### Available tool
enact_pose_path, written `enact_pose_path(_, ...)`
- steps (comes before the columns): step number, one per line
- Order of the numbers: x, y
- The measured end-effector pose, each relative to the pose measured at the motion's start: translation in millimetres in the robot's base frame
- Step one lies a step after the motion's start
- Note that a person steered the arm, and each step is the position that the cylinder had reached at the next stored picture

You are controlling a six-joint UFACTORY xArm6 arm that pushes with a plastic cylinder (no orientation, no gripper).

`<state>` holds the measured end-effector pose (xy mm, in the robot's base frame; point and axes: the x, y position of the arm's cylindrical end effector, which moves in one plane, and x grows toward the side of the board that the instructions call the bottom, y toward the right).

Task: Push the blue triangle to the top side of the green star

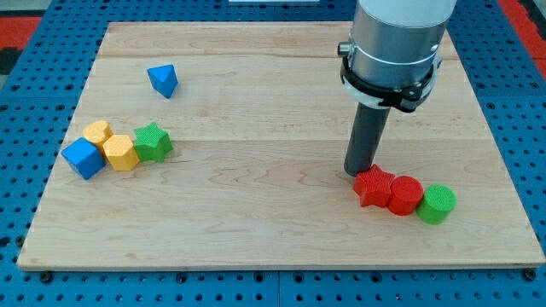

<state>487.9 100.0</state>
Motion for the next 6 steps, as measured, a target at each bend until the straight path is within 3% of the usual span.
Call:
enact_pose_path(2,-188,-146)
enact_pose_path(3,-217,-241)
enact_pose_path(4,-179,-278)
enact_pose_path(6,-121,-210)
